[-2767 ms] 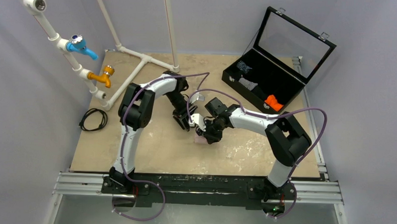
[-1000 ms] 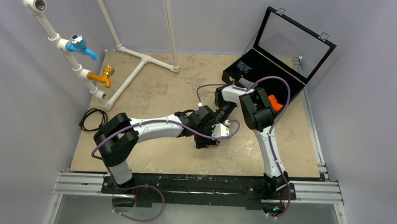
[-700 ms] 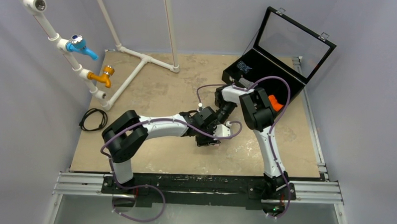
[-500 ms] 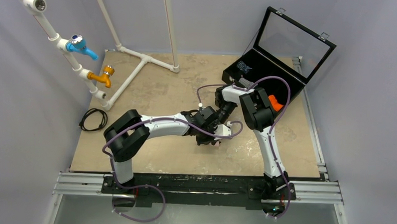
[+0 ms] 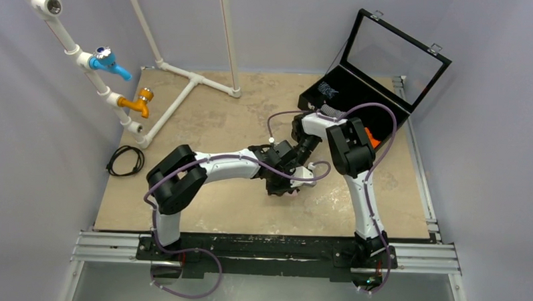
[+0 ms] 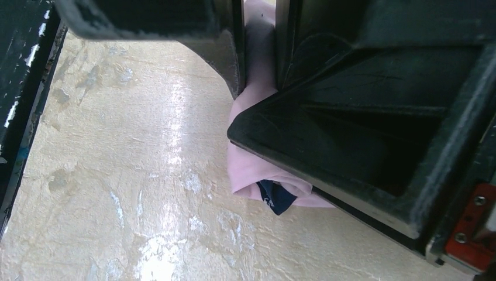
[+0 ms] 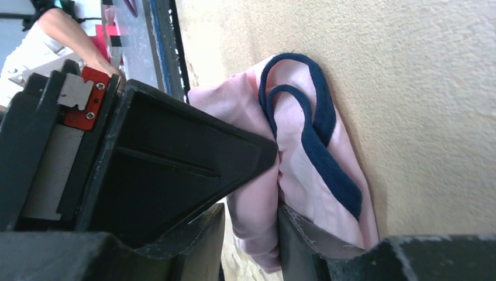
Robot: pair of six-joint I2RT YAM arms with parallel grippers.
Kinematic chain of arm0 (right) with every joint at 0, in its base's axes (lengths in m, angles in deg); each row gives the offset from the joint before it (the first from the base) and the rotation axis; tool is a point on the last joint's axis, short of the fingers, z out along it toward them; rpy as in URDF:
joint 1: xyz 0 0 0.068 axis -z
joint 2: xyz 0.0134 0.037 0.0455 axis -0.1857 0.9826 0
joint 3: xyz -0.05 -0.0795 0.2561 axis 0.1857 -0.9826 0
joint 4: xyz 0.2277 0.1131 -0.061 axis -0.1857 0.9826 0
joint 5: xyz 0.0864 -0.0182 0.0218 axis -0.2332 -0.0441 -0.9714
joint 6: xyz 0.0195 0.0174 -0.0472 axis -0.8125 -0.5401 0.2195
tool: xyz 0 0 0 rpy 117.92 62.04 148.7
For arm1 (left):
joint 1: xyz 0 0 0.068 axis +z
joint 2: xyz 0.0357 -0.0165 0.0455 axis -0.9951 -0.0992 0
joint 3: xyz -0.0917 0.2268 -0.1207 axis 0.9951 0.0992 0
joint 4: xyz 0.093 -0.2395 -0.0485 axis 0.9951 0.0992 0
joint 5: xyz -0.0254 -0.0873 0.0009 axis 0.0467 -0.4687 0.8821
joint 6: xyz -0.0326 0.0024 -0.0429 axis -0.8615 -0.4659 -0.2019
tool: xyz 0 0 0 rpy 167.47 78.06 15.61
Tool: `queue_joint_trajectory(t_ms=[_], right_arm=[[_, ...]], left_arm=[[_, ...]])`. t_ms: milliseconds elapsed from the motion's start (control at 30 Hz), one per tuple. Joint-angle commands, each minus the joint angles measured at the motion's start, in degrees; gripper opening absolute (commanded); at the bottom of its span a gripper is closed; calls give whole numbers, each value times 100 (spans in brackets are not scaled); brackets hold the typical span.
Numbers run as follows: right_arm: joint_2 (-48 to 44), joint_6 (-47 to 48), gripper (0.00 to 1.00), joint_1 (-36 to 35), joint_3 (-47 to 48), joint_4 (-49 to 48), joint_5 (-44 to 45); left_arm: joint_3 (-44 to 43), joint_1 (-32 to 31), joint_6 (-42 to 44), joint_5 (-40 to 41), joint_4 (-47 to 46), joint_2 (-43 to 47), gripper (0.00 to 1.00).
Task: Roll the underwear
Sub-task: Roll the underwear to the center of the board.
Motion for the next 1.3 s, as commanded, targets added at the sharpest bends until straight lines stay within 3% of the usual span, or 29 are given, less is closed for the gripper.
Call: queue_joint_trajectory(t_ms=[0, 433, 800, 1100, 1267], right_arm=[[-238, 208, 42, 53, -42, -1064, 617], [-741, 397, 42, 547, -107, -816, 652], [-1561, 500, 41, 1336, -571, -888, 638], [-2636, 181, 41, 1609, -1616, -1589, 538], [-3522, -306, 41, 1593, -2366, -2477, 627]], left_arm=[[-66, -26, 156, -350, 236, -451, 0], [-397, 283, -45, -791, 603, -758, 0], [-891, 982, -430, -1889, 1105, -1160, 0], [-1700, 1408, -532, -2567, 1928, -1914, 0], [-2171, 1567, -493, -2818, 2415, -2298, 0]])
